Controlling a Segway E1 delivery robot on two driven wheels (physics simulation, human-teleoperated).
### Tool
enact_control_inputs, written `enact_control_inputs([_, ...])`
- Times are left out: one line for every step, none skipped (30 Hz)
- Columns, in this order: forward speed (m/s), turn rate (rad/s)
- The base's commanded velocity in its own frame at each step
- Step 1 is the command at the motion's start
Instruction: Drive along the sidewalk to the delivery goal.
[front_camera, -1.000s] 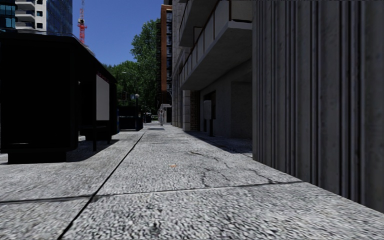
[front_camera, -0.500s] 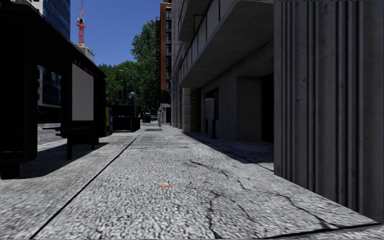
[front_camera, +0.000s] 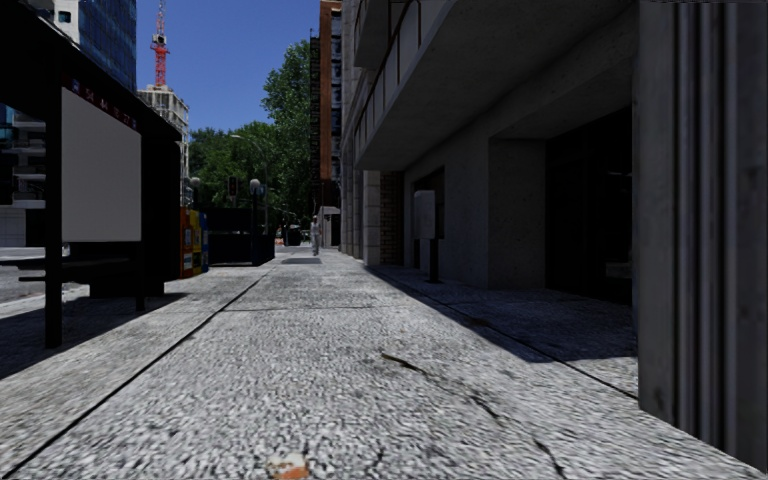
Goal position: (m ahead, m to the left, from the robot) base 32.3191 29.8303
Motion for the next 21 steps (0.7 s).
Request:
enact_control_inputs([2.00,0.23])
enact_control_inputs([2.00,0.23])
enact_control_inputs([2.00,0.23])
enact_control_inputs([2.00,0.24])
enact_control_inputs([2.00,0.24])
enact_control_inputs([2.00,0.24])
enact_control_inputs([2.00,0.25])
enact_control_inputs([2.00,0.25])
enact_control_inputs([2.00,0.25])
enact_control_inputs([2.00,0.25])
enact_control_inputs([2.00,0.25])
enact_control_inputs([2.00,0.25])
enact_control_inputs([2.00,0.07])
enact_control_inputs([2.00,0.00])
enact_control_inputs([2.00,0.00])
enact_control_inputs([2.00,0.00])
enact_control_inputs([2.00,0.00])
enact_control_inputs([2.00,0.00])
enact_control_inputs([2.00,0.00])
enact_control_inputs([2.00,0.00])
enact_control_inputs([2.00,0.00])
